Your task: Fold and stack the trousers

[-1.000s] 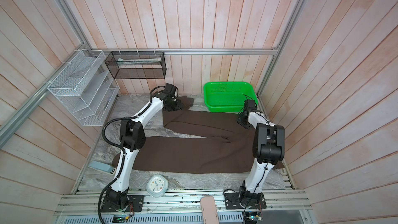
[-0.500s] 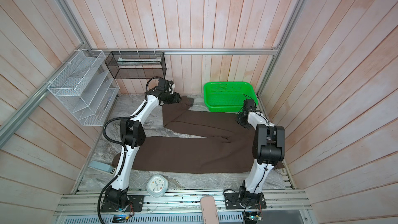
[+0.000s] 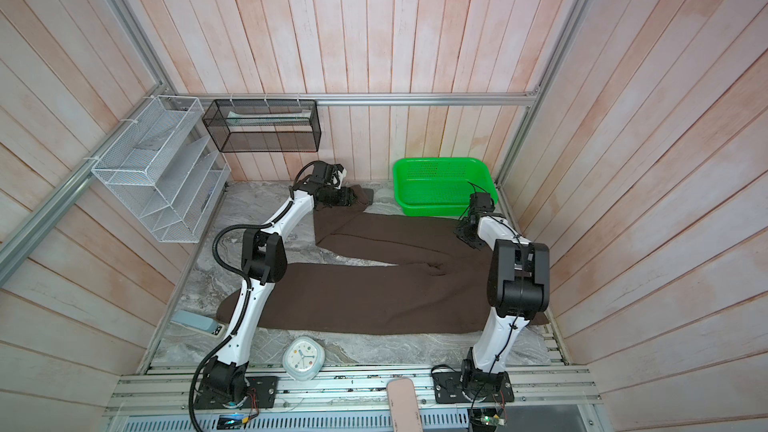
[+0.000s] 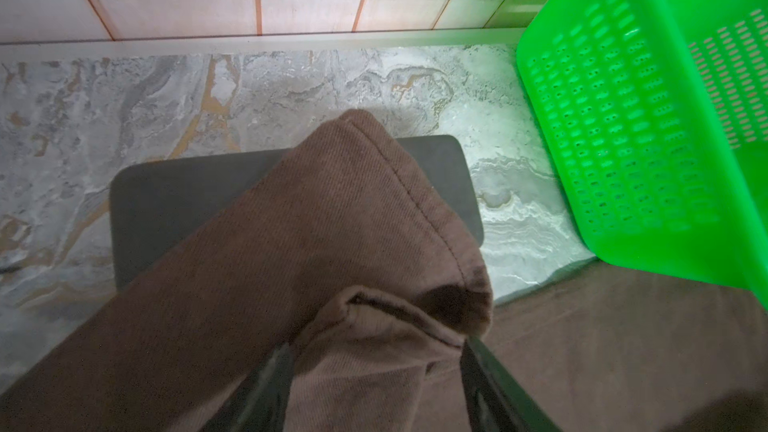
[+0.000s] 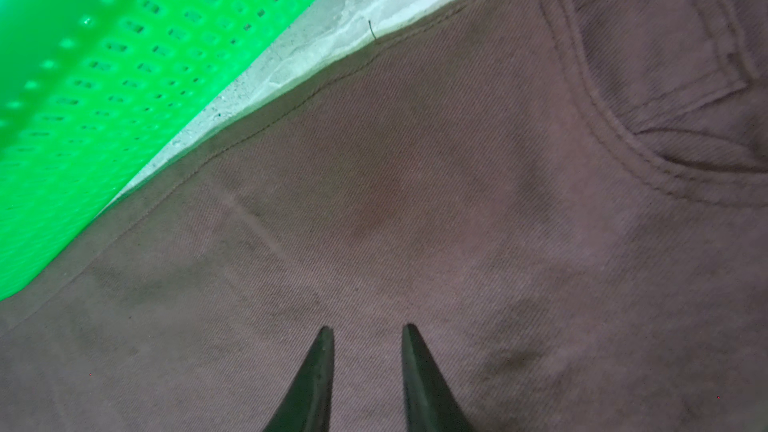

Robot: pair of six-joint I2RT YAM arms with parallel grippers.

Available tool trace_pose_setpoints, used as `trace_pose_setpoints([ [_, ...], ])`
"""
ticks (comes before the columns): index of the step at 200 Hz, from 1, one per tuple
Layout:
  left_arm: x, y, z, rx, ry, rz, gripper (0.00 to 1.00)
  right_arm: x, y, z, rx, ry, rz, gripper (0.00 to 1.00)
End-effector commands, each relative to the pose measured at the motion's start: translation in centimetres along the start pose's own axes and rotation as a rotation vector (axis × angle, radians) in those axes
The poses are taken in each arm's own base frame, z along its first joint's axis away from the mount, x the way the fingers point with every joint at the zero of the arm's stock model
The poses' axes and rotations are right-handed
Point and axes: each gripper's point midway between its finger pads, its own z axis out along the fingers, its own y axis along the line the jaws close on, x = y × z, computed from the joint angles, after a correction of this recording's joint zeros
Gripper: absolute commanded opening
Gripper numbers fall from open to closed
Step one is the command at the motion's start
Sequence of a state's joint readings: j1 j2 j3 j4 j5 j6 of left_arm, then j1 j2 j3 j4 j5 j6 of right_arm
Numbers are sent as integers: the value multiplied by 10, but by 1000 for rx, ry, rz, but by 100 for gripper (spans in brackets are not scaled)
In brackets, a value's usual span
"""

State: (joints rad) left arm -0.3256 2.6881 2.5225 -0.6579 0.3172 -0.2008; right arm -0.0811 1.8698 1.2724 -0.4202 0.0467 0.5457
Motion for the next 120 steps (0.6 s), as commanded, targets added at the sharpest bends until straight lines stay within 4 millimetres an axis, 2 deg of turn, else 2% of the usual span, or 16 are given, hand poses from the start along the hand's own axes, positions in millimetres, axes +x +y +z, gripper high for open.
trace_pose_setpoints([
  [1, 1, 3, 14, 12, -13, 23, 69, 3, 0, -7, 1, 4, -18, 30],
  [28, 3, 1, 21, 42, -16, 11, 69, 5, -2, -6, 6, 6, -20, 30],
  [46, 3, -1, 22, 57, -13, 7, 65, 5, -2, -5, 9, 6, -22, 30],
  [79, -1, -6, 16, 72, -18, 18, 46, 6, -1, -4, 6, 10, -22, 30],
  [120, -12, -4, 11, 43, -55, 25, 25, 7, 3, -5, 0, 8, -26, 30],
])
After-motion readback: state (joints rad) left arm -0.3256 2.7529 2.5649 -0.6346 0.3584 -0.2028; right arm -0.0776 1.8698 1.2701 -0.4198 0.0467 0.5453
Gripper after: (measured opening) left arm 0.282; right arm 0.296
